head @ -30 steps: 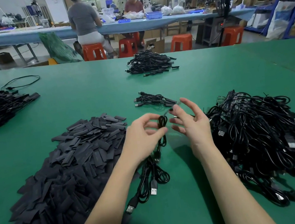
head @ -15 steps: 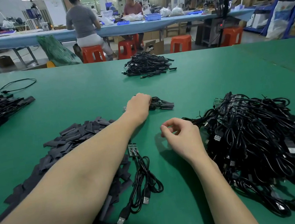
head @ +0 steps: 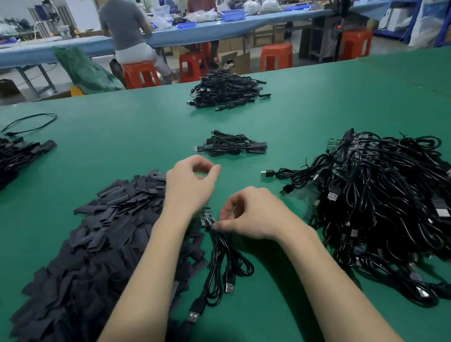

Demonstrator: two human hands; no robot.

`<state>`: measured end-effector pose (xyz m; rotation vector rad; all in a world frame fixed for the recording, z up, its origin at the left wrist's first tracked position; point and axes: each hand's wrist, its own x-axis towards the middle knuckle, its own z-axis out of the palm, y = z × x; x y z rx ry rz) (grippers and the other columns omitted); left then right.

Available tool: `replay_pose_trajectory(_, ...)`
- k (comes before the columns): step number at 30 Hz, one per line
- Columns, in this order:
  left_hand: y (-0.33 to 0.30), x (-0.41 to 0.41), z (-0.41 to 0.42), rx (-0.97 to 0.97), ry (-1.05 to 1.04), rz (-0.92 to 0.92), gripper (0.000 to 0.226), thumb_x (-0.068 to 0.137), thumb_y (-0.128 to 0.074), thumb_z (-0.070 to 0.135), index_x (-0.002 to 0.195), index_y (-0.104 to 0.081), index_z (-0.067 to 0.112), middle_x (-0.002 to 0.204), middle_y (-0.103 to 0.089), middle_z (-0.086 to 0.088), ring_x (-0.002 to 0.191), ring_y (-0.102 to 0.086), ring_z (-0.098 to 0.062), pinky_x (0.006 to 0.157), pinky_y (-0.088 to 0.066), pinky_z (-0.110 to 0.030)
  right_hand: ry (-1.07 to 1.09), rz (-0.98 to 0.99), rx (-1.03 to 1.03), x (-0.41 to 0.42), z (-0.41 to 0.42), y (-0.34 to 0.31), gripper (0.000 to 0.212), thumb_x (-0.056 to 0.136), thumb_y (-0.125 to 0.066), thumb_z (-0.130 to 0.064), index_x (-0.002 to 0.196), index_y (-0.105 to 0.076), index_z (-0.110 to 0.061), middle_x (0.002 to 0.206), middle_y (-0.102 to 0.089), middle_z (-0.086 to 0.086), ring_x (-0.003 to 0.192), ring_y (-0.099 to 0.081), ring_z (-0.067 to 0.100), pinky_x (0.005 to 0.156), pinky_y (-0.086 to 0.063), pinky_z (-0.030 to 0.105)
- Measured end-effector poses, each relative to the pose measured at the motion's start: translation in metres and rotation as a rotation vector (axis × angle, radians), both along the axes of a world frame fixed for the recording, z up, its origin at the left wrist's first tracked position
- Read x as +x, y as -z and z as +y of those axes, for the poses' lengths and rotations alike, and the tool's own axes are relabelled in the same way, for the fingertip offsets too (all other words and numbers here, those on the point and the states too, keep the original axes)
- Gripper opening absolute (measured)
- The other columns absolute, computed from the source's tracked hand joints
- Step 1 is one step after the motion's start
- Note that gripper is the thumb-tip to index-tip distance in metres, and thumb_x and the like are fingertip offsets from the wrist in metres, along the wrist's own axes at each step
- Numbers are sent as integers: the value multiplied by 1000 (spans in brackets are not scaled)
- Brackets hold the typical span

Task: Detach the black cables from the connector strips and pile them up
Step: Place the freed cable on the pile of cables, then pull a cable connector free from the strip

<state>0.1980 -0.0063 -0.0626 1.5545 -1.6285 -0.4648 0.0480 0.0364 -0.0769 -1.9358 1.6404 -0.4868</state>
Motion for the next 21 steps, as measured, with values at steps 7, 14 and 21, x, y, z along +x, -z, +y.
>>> replay_pose_trajectory(7,-3,11,31,103,52,217,11,90,-71,38,90,-69,28,89,-70,15,77,-64,8,71,-46,-8,25,-716,325,-22,5,-14,14,83,-80,-6,92,-71,-13,72,-68,2,56,-58,8,50,-46,16)
replay_pose_trajectory(14,-4,-4,40,264,299,713,3,91,-72,9,91,-68,10,78,-74,-8,69,-70,-12,67,-58,-20,104,-907,314,-47,0,-15,20,84,-82,-21,102,-74,-20,84,-73,-2,61,-62,8,53,-52,21)
replay_pose_trajectory(21,-1,-8,41,336,348,752,4,91,-72,10,94,-69,11,76,-74,0,70,-70,-9,68,-56,-17,184,-836,105,-36,-3,-14,14,81,-81,-43,86,-79,-31,88,-75,-12,63,-56,1,61,-43,20)
